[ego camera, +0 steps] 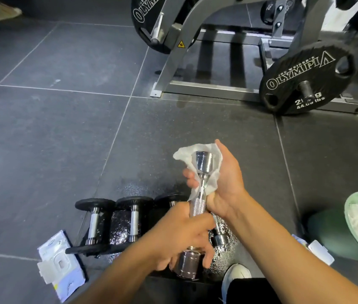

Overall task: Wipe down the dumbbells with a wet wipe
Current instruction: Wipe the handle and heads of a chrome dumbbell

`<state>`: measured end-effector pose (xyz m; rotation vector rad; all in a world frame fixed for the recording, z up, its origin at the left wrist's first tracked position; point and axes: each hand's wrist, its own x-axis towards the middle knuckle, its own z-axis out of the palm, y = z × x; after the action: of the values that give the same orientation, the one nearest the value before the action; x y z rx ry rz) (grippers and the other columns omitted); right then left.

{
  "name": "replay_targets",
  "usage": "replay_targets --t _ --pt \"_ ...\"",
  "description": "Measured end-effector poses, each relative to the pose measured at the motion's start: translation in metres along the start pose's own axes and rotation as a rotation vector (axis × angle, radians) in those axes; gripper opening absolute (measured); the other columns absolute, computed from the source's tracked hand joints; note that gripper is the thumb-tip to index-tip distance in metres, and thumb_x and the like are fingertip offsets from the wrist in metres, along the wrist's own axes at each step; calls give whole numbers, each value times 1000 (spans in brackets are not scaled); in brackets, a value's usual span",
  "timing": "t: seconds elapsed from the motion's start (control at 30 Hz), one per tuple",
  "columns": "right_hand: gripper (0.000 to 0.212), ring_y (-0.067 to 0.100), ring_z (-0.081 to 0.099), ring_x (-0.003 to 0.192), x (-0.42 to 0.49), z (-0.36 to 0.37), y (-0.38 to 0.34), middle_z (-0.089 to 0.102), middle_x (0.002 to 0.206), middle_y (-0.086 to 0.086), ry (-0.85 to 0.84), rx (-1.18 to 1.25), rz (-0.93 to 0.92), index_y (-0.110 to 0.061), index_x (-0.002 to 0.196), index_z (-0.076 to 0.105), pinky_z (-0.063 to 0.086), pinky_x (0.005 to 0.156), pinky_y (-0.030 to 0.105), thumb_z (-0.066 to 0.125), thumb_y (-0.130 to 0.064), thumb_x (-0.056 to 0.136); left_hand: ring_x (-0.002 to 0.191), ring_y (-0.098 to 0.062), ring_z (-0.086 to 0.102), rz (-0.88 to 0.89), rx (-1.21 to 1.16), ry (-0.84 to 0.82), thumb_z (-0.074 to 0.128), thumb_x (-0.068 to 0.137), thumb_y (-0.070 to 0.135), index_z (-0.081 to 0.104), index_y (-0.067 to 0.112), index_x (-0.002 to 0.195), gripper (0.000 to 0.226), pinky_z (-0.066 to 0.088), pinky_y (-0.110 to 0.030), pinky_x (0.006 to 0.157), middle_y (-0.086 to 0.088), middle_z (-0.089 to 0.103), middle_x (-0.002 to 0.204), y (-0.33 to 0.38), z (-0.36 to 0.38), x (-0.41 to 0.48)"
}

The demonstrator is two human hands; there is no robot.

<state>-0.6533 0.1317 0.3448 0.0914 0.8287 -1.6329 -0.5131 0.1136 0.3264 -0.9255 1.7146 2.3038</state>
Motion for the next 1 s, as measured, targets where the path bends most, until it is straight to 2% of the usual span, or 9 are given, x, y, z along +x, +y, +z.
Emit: replay_targets --t 0.17,0.3,0.37,0.43,0.57,0.67,0.77,0.87,1.0 --pt "83 19 63 66 -4 7 4 66 86 12 -189 3 61 -7 90 76 56 60 27 37 -80 95 46 -26 61 8 -180 -170 49 99 -1 62 25 59 49 44 -28 53 0 28 43 12 -19 -11" --pt "84 25 75 82 -8 14 14 76 91 15 -139 -335 -77 -5 115 70 62 76 36 22 -73 99 50 -32 58 75 -27 33 54 92 4 51 19 56 39 47 -33 58 -2 26 42 11 -18 -12" --pt "84 34 74 87 -8 12 25 75 95 23 -97 -546 -81 -2 128 63 61 80 42 25 -73 100 49 -36 56 113 -18 194 55 89 1 54 6 75 14 49 -34 51 -6 35 42 9 -15 -7" --pt "67 33 73 96 -6 7 37 73 103 26 -117 -697 -136 -4 135 54 60 87 41 33 -60 106 45 -32 58 127 29 316 54 89 -11 59 -2 91 11 49 -33 44 -12 53 50 7 -15 -6" --pt "47 16 72 108 1 -3 50 76 121 11 -179 -984 -157 -18 139 55 54 91 28 37 -50 110 46 -18 65 88 371 501 58 87 5 68 8 79 13 54 -41 48 -7 68 56 -5 -14 -10" --pt "50 13 72 107 -1 -8 62 77 119 2 -121 -1053 -173 -24 137 60 55 97 36 41 -57 106 60 -17 70 56 496 599 51 82 32 63 24 84 14 60 -43 59 -1 70 66 -16 -12 -16" --pt "40 11 70 94 -12 -2 68 78 108 4 -110 -1043 -202 -18 124 67 53 86 32 42 -46 110 59 -10 67 62 569 648 53 92 30 60 28 84 11 54 -37 55 5 66 66 -24 -9 -21" --pt "39 16 71 90 -30 10 68 78 99 5 -146 -915 -155 -9 126 64 55 84 31 44 -39 111 51 -11 67 107 403 596 54 95 6 66 22 80 25 58 -36 51 -3 69 60 -13 1 -40" --pt "33 27 69 87 -60 25 72 75 94 11 -147 -784 -123 -13 127 65 56 85 39 52 -37 109 56 -35 64 183 36 441 49 96 -5 60 8 109 21 55 -35 48 -34 65 85 -3 11 -73"
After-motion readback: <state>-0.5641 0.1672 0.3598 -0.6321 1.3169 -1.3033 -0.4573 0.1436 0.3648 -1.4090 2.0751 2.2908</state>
